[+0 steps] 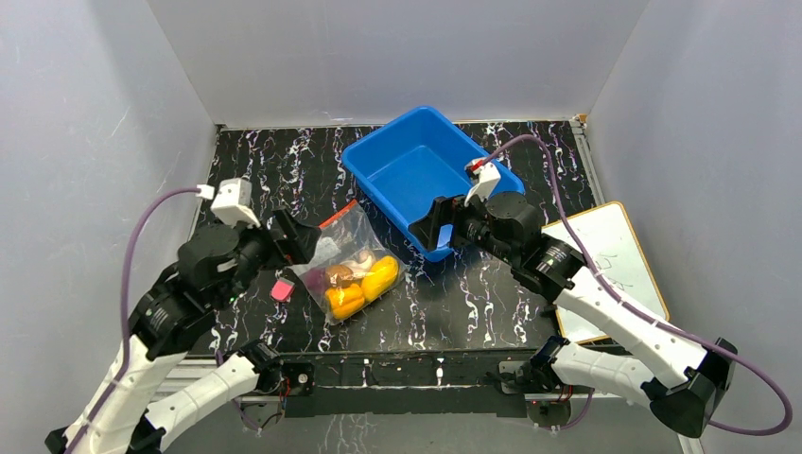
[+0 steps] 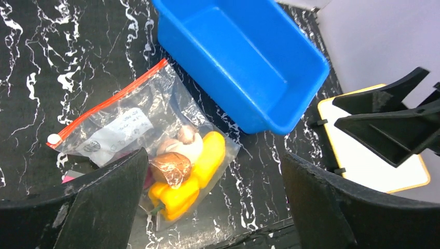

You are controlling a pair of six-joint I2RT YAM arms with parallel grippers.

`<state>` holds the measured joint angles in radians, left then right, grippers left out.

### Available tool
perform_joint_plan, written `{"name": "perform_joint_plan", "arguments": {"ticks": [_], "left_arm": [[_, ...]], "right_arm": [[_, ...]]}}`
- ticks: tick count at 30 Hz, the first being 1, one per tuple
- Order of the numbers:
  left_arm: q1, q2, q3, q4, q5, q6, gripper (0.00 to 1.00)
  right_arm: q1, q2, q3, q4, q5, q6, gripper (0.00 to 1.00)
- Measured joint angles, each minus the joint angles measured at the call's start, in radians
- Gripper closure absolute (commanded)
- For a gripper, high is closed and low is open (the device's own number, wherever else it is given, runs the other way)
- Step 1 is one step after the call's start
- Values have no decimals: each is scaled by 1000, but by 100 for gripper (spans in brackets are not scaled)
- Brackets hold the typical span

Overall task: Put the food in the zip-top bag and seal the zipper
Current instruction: Reset both arms

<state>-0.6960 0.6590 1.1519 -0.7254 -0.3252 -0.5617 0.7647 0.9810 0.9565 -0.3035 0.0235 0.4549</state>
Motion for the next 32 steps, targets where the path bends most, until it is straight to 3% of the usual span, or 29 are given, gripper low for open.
{"name": "perform_joint_plan", "arguments": {"ticks": [15,32], "left_arm": [[0,-127,-102,51,111,-5,2],[0,-106,-114,75,122,20,2]], "right_arm": [[0,-13,29,-49,27,145,2],[0,-65,30,-83,86,174,2]]}}
